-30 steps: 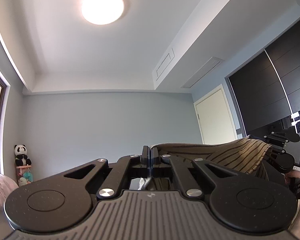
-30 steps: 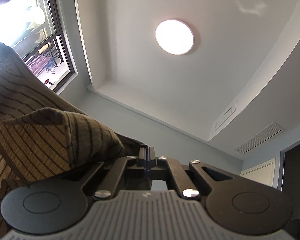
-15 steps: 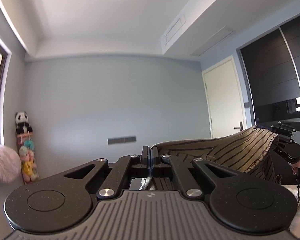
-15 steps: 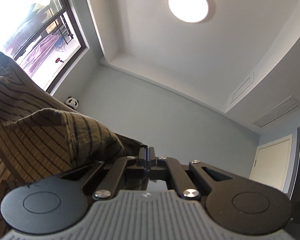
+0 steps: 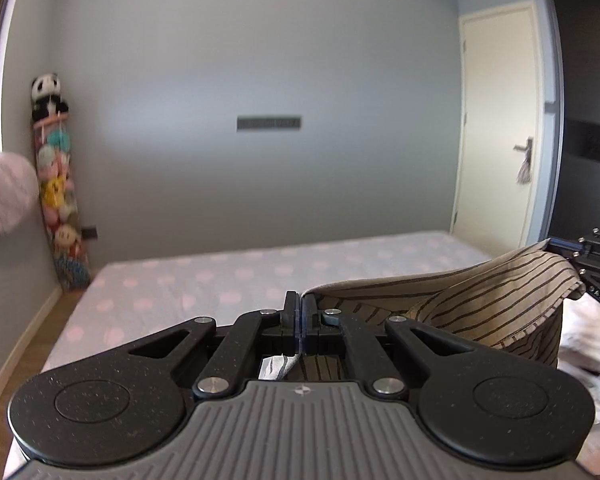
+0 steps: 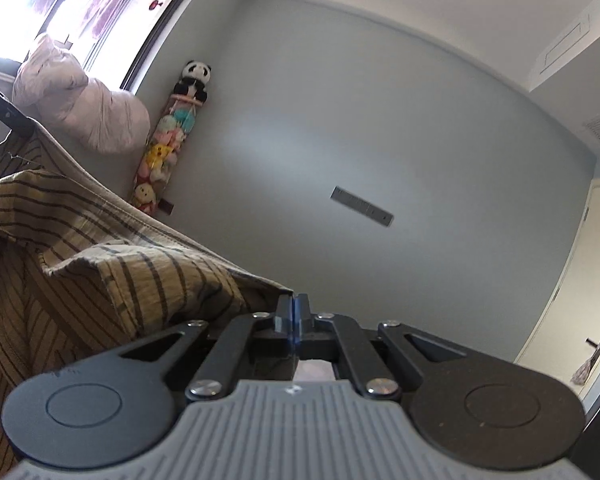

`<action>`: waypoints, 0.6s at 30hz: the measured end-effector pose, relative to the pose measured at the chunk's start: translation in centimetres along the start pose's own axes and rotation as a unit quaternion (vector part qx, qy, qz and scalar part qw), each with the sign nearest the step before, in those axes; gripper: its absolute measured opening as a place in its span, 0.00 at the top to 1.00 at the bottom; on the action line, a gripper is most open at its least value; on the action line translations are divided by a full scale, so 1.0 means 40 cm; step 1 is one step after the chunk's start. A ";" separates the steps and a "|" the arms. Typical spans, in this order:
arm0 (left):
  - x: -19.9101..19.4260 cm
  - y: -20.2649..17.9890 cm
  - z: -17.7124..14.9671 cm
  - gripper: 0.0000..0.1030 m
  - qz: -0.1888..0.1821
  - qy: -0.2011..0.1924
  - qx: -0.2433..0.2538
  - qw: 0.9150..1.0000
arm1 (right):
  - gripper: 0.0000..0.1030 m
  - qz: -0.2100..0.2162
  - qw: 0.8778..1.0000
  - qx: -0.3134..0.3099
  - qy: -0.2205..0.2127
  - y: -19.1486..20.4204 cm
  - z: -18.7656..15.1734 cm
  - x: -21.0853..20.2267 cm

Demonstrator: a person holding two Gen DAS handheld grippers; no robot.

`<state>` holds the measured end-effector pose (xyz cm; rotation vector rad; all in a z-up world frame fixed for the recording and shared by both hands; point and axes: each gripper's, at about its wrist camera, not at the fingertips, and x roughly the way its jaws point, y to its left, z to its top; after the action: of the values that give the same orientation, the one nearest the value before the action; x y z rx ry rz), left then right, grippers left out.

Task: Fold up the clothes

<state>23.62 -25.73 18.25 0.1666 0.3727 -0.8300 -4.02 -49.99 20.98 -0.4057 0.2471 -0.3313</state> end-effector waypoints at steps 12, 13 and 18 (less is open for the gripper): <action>0.475 0.159 -0.169 1.00 0.065 0.126 -0.031 0.989 | 0.99 0.051 0.994 0.008 0.097 0.318 -0.192 0.553; 0.503 0.168 -0.187 1.00 0.066 0.134 -0.034 0.988 | 0.99 0.054 0.993 0.011 0.106 0.335 -0.211 0.589; 0.629 0.194 -0.268 1.00 0.074 0.176 -0.046 0.981 | 0.99 0.067 0.986 0.019 0.150 0.423 -0.293 0.740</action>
<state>42.10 -34.77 -1.35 0.2532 0.7215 -0.6345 24.09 -50.06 -1.59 -0.2986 0.5591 -0.2631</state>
